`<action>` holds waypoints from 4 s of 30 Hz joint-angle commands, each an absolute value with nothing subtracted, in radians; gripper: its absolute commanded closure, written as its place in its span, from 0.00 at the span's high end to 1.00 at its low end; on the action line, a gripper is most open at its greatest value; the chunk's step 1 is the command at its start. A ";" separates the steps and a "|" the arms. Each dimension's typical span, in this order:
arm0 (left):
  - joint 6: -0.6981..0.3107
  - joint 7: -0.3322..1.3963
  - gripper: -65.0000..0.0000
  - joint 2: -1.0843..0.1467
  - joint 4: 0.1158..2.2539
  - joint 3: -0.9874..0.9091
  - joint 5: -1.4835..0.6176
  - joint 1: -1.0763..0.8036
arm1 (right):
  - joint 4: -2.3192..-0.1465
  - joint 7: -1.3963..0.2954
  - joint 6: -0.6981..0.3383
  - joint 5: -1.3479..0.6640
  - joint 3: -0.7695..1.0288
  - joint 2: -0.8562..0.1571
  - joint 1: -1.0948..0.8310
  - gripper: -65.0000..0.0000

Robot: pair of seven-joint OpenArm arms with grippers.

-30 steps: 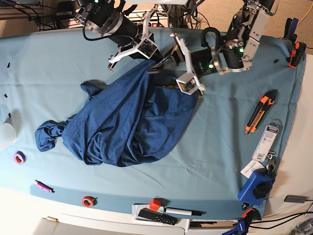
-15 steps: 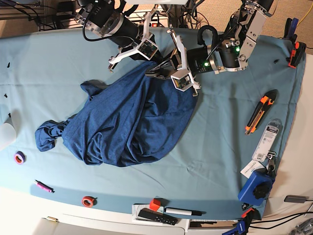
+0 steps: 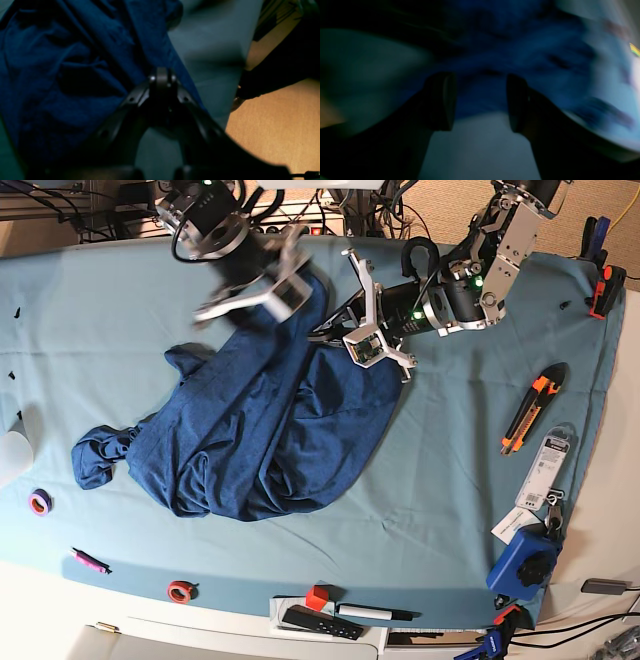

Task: Layout the t-shirt on the table in an organized manner, then fold the t-shirt properly
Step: 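Lower the right gripper onto the shirt's bunched end and grasp it, then drag the grasped fabric with the right gripper to spread the shirt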

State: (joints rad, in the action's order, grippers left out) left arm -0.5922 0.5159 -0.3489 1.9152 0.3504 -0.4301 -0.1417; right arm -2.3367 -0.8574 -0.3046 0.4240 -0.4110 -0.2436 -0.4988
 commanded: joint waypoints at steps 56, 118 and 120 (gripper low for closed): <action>-0.520 0.489 0.29 -0.349 1.696 0.347 -0.419 -0.051 | -1.818 -1.112 -0.246 0.173 0.046 -0.269 0.216 0.00; -0.460 0.471 0.29 -0.349 1.668 0.347 -0.422 0.121 | -1.039 -1.019 -0.572 -0.533 0.047 -0.238 0.413 0.00; -0.459 0.471 0.29 -0.349 1.668 0.347 -0.422 0.121 | -1.040 -0.988 -0.572 -0.526 0.047 -0.239 0.421 0.00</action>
State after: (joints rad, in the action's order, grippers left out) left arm -0.4595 0.4969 -0.3466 1.6516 0.3523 -0.4084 0.1032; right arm -1.0336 -0.9791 -0.5732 -0.5419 0.0494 -0.2325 0.4011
